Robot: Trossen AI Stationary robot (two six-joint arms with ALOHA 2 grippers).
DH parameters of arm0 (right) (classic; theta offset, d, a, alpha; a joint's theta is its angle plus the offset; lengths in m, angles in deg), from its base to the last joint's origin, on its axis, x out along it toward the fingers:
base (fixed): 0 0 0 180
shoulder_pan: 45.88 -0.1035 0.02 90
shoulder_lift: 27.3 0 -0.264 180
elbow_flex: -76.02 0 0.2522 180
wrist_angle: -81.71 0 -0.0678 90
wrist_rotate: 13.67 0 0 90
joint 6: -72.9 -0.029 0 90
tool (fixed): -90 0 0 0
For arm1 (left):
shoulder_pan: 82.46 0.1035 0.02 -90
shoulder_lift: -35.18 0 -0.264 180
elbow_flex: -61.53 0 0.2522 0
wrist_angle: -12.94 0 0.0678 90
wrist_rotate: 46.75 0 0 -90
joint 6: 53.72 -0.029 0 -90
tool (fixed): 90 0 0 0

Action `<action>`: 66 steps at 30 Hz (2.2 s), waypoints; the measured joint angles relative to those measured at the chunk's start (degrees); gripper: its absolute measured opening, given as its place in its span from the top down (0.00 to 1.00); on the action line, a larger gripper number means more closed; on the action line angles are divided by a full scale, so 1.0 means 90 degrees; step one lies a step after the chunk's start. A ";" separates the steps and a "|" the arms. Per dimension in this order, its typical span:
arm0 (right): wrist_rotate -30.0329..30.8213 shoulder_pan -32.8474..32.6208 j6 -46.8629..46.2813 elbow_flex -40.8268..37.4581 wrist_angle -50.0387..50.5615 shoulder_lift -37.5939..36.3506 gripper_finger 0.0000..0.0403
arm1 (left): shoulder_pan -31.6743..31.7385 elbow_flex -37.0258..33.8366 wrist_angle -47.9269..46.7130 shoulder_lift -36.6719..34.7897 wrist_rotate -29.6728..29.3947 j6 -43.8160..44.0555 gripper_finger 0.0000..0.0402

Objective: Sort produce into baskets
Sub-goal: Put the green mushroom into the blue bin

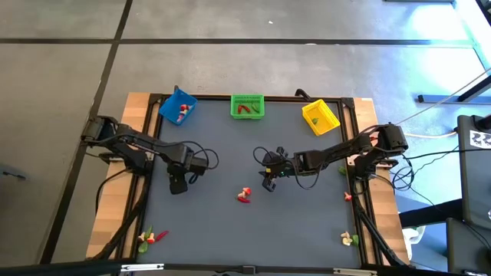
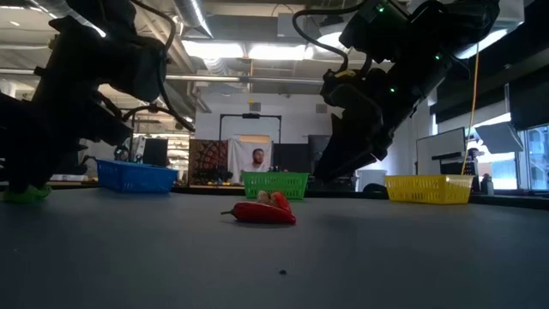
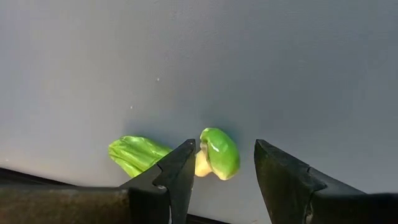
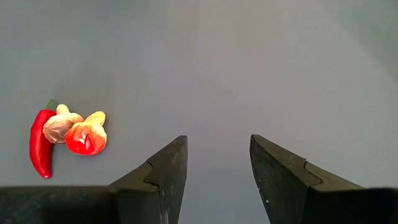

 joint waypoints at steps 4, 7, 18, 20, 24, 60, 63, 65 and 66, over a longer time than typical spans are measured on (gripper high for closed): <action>0.0000 0.0000 0.0000 0.0000 -0.0001 0.0000 0.57 | -0.0063 -0.0005 0.0005 0.0008 -0.0018 -0.0026 0.60; 0.0000 0.0002 0.0000 0.0000 0.0000 0.0000 0.57 | -0.0066 -0.0168 0.0037 0.0075 -0.0026 0.0019 0.60; -0.0001 -0.0001 0.0000 0.0000 0.0000 0.0000 0.57 | -0.0051 -0.0405 0.0218 0.0112 -0.0020 0.0137 0.73; 0.0000 0.0000 0.0000 0.0000 0.0000 0.0000 0.57 | -0.0054 -0.0406 0.0285 0.0112 -0.0014 0.0066 0.78; 0.0000 -0.0001 0.0000 0.0000 -0.0002 -0.0002 0.57 | -0.0054 -0.0394 0.0352 0.0112 -0.0010 -0.0132 0.85; 0.0168 0.0002 0.0024 0.0000 -0.0024 0.0000 0.57 | 0.2251 0.0573 0.0506 -0.1317 -0.0875 -0.2070 0.86; 0.0168 0.0002 0.0024 0.0000 -0.0018 0.0000 0.57 | 0.2725 0.0573 0.0723 -0.1447 -0.1174 -0.2217 0.86; 0.0168 0.0002 0.0024 0.0000 -0.0012 0.0000 0.57 | 0.3022 0.0573 0.0921 -0.1523 -0.1283 -0.2298 0.86; 0.0168 0.0002 0.0024 0.0000 -0.0011 0.0000 0.57 | 0.3164 0.0573 0.1005 -0.1555 -0.1300 -0.2367 0.86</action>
